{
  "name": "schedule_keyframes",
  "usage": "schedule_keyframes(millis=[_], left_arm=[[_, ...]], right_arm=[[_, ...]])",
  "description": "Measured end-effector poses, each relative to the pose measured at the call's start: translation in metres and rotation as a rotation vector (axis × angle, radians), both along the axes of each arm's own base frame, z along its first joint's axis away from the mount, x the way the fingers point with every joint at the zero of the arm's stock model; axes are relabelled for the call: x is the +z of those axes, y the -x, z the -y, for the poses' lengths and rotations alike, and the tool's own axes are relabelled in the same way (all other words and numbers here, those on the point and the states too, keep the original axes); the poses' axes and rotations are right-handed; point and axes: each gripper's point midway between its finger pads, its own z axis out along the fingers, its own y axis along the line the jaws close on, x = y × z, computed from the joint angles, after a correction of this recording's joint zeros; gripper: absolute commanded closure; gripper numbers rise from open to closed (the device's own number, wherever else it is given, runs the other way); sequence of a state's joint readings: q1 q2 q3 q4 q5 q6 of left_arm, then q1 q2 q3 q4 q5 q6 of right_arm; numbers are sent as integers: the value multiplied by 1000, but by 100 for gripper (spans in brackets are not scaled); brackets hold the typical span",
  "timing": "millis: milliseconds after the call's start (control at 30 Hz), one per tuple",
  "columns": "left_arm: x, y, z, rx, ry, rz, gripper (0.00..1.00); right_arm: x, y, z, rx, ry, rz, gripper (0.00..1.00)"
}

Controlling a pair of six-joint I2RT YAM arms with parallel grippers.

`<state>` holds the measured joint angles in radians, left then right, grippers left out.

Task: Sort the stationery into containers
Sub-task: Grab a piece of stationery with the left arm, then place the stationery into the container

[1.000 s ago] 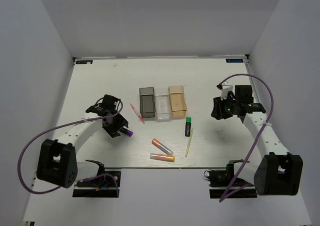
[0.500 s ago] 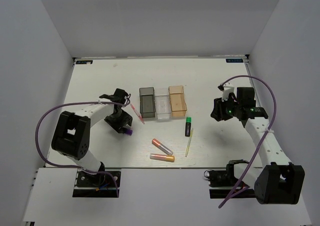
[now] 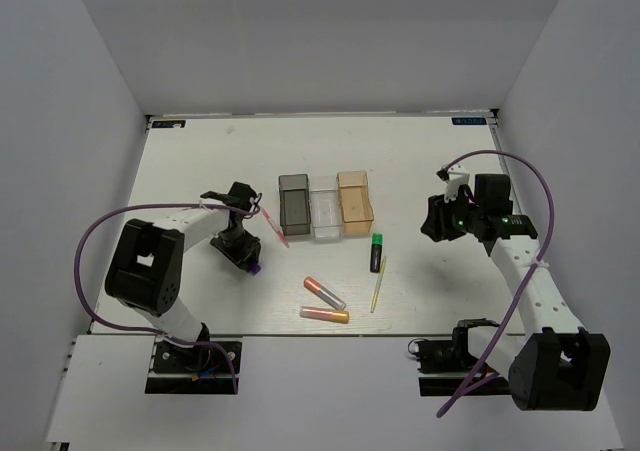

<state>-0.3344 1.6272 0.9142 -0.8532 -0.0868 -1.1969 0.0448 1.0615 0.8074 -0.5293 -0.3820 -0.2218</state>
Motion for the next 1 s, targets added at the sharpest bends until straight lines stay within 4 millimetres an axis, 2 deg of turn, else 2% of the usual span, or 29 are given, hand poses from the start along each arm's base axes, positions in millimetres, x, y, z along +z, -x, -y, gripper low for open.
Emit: schedule_keyframes(millis=[100, 133, 200, 233, 267, 333, 367, 400, 467, 533, 600, 667, 733, 800, 900, 1000], left_arm=[[0, 0, 0, -4, 4, 1, 94], [0, 1, 0, -16, 4, 1, 100], [2, 2, -1, -68, -7, 3, 100], [6, 2, -3, -96, -23, 10, 100], [9, 5, -6, -126, -38, 3, 100], [36, -12, 2, -217, -49, 78, 100], [52, -23, 8, -259, -48, 130, 100], [71, -37, 15, -306, -48, 192, 100], [107, -62, 28, -388, -43, 319, 100], [136, -80, 40, -470, -41, 410, 100], [157, -95, 54, -556, -40, 472, 100], [168, -113, 69, -632, -49, 506, 100], [167, -130, 85, -702, -61, 513, 94], [155, -143, 99, -757, -73, 491, 91], [125, -148, 109, -811, -88, 421, 86], [99, -143, 111, -840, -98, 345, 81]], right_arm=[[1, 0, -1, 0, -4, 3, 46], [2, 1, -1, 2, -6, 4, 30], [2, 1, -2, 9, -12, 5, 28], [2, 2, -3, 11, -15, 3, 33], [3, 2, -4, 17, -17, 4, 56], [3, 3, -5, 36, -18, 9, 85], [3, 4, -6, 41, -22, 6, 95], [2, 5, -7, 43, -26, 1, 100], [2, 8, -8, 51, -36, -10, 96], [1, 9, -10, 56, -43, -16, 91], [0, 9, -11, 63, -47, -23, 85], [-2, 11, -12, 68, -53, -36, 82], [-3, 12, -12, 70, -55, -46, 79], [-4, 14, -12, 71, -56, -51, 77], [-4, 14, -12, 71, -56, -52, 69], [-4, 14, -13, 73, -56, -56, 61]])
